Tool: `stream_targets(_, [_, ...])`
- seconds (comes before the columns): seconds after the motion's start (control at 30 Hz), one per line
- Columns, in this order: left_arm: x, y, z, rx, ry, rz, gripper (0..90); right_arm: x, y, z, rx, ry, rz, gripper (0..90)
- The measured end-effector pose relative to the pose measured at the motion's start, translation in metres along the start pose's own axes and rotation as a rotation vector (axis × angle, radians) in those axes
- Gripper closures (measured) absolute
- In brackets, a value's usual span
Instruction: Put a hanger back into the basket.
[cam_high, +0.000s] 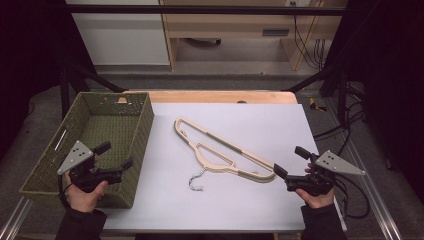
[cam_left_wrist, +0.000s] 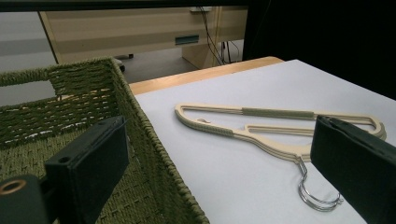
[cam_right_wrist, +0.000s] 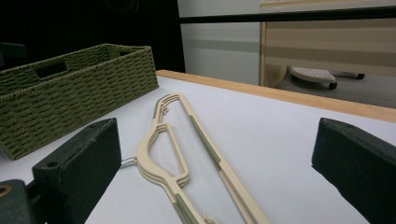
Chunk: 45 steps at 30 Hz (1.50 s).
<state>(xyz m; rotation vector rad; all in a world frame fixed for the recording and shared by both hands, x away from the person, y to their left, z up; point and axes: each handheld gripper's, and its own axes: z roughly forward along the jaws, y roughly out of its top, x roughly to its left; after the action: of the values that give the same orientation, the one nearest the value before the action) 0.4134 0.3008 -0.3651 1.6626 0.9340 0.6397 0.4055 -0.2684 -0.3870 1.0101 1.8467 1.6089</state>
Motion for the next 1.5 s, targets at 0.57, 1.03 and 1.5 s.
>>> stream_targets(0.57, [-0.026,0.009,0.013,0.024,-0.027,0.017,4.8,0.004,0.0,0.003,0.019,0.007,0.001,2.1])
stream_targets(1.03, [-0.063,0.007,0.048,0.098,-0.062,0.038,5.7,0.005,0.0,0.005,0.018,0.011,0.009,2.5])
stream_targets(1.5, [-0.092,0.004,0.088,0.171,-0.094,0.081,7.4,0.006,0.0,0.006,0.026,0.011,0.008,2.7])
